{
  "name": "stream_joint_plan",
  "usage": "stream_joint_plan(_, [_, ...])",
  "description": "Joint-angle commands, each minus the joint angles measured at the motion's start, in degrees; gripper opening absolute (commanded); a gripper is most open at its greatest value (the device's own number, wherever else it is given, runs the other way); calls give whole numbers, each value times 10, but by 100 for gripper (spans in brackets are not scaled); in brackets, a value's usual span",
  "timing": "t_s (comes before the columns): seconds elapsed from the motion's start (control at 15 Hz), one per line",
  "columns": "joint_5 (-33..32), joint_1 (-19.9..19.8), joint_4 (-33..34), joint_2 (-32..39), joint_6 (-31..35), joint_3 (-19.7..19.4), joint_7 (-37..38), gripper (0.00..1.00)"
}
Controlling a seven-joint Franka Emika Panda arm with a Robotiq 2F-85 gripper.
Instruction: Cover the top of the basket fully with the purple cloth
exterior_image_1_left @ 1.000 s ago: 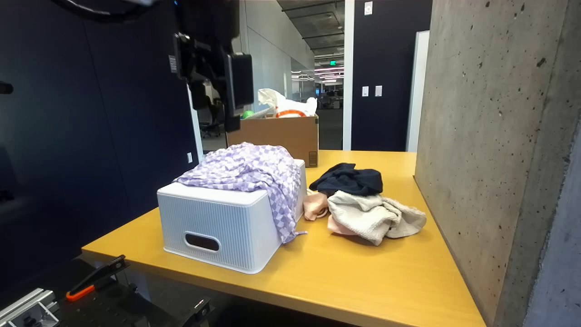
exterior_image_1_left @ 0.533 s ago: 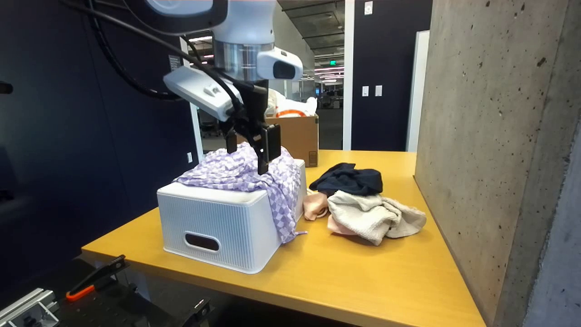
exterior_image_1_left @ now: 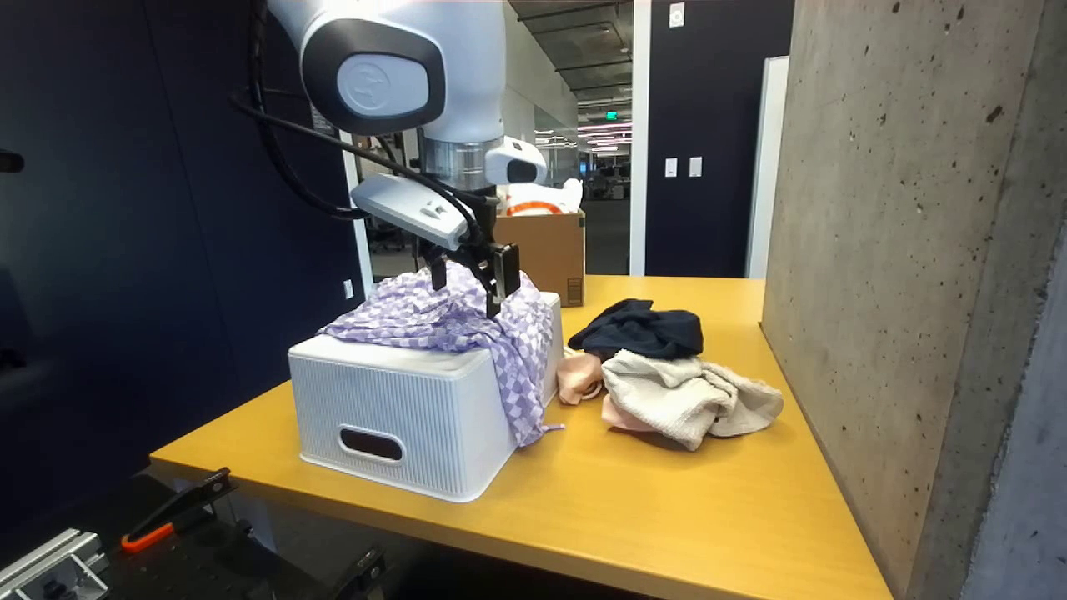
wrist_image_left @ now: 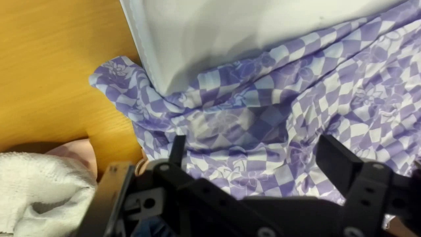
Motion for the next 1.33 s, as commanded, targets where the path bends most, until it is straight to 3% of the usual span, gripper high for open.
stream_joint_plan(0.0, [15,-30,46,52,34,44,-25,100])
stream_joint_plan(0.4, [8,-55,59,77,84,101,-29,100])
stream_joint_plan(0.47, [4,-57,54,74,86,106,-28,75])
stream_joint_plan(0.53, [6,-60,49,69,89,112,-30,74])
stream_joint_plan(1.13, [-15,-70,18,34,98,111,-25,5])
stream_joint_plan(1.27, [-24,-69,12,22,99,108,-20,0])
